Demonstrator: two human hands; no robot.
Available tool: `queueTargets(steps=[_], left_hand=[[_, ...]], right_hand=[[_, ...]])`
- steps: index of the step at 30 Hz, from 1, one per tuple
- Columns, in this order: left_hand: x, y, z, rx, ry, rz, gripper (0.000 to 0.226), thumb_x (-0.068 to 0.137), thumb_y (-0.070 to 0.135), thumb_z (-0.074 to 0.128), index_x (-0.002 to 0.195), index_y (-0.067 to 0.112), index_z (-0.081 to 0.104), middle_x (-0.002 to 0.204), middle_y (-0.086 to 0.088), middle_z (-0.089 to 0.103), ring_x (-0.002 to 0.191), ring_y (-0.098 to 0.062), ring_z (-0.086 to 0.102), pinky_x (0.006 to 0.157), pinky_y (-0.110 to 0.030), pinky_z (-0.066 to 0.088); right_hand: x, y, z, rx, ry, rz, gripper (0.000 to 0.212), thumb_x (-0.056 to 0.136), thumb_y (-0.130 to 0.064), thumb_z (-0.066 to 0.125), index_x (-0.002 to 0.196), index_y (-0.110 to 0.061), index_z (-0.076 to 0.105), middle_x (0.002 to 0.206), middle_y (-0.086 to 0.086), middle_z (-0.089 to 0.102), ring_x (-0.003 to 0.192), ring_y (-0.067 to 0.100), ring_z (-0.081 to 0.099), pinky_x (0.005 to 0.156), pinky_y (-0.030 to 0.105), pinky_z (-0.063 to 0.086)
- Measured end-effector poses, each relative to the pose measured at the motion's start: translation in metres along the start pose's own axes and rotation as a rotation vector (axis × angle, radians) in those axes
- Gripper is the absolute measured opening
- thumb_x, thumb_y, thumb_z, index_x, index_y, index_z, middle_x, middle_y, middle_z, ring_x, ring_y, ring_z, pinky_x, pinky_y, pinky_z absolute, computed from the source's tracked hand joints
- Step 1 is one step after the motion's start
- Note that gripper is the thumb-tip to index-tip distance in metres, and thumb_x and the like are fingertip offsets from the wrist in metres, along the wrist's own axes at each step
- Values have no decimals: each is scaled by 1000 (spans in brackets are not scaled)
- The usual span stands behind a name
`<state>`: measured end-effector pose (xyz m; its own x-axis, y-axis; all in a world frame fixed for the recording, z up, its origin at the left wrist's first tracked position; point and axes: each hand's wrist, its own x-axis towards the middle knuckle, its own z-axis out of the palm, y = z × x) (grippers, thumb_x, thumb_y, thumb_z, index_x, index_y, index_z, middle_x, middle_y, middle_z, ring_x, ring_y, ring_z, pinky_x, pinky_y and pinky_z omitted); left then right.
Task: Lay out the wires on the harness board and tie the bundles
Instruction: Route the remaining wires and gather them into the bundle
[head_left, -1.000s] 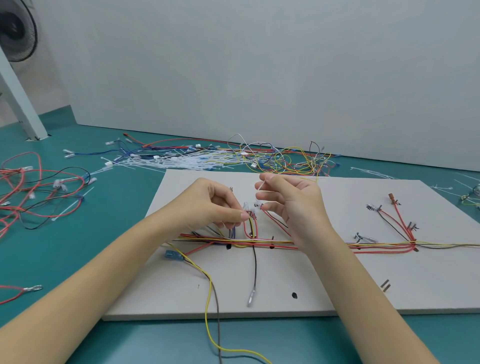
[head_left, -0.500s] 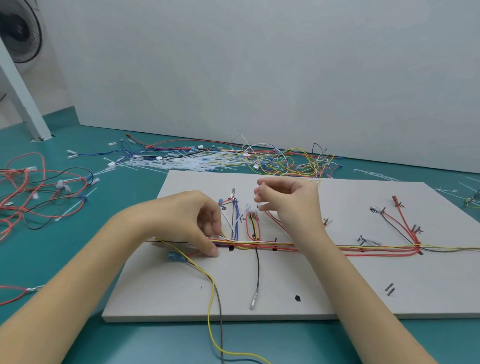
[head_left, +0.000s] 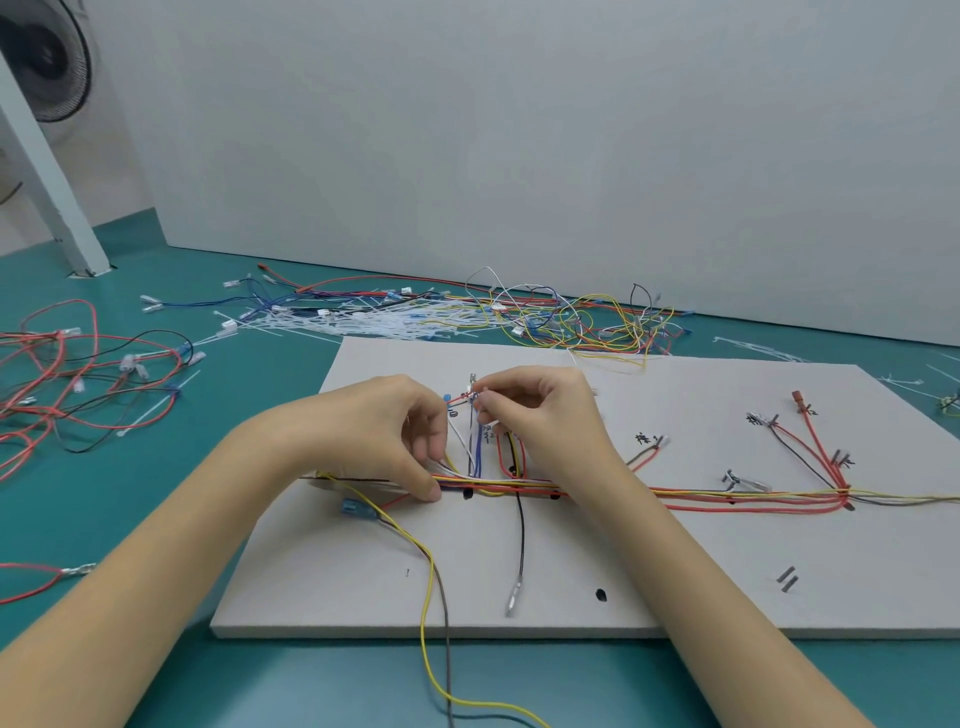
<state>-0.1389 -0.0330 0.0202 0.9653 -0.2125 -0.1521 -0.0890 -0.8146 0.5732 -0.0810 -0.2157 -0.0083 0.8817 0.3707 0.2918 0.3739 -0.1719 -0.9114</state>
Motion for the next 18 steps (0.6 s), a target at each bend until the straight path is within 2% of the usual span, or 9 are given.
queueTargets(steps=[3, 7, 11, 13, 16, 18], left_hand=[[0, 1, 1, -5, 0, -1, 26, 63, 29, 88, 77, 29, 66, 72, 12, 67, 60, -1, 57, 61, -23, 51], [1, 2, 3, 32, 60, -22, 32, 60, 36, 87, 82, 38, 64, 81, 13, 61, 67, -1, 56, 69, -30, 52], [0, 5, 5, 87, 37, -21, 36, 67, 34, 81, 96, 46, 64, 94, 16, 57, 73, 7, 54, 68, -21, 46], [0, 7, 7, 99, 27, -16, 34, 68, 28, 77, 96, 46, 66, 92, 17, 59, 73, 5, 55, 69, -22, 51], [0, 11, 10, 119, 43, -1, 31, 63, 23, 74, 88, 39, 67, 81, 16, 63, 69, 3, 56, 67, -27, 53], [-1, 14, 12, 133, 60, 7, 30, 61, 23, 73, 83, 37, 60, 77, 16, 63, 67, 5, 55, 64, -29, 52]], right_hand=[[0, -1, 0, 35, -4, 27, 16, 85, 5, 61, 87, -6, 73, 67, 1, 69, 62, 11, 66, 66, 29, 57], [-1, -3, 0, 27, 62, 31, 18, 84, 5, 63, 83, -11, 72, 64, 1, 67, 61, 11, 65, 66, 31, 57], [0, -4, 1, 11, 106, 32, 25, 82, 6, 65, 77, -18, 69, 67, 1, 68, 71, 21, 69, 69, 29, 56], [3, -4, 1, -6, 126, 21, 21, 81, 7, 64, 79, -13, 69, 70, 3, 67, 76, 27, 70, 71, 32, 57], [4, -5, 2, -53, 116, -16, 17, 81, 7, 64, 83, -9, 71, 71, 1, 67, 73, 22, 68, 69, 31, 57], [4, -5, 4, -75, 98, -28, 16, 81, 7, 63, 86, -6, 72, 76, 6, 69, 72, 21, 66, 69, 33, 57]])
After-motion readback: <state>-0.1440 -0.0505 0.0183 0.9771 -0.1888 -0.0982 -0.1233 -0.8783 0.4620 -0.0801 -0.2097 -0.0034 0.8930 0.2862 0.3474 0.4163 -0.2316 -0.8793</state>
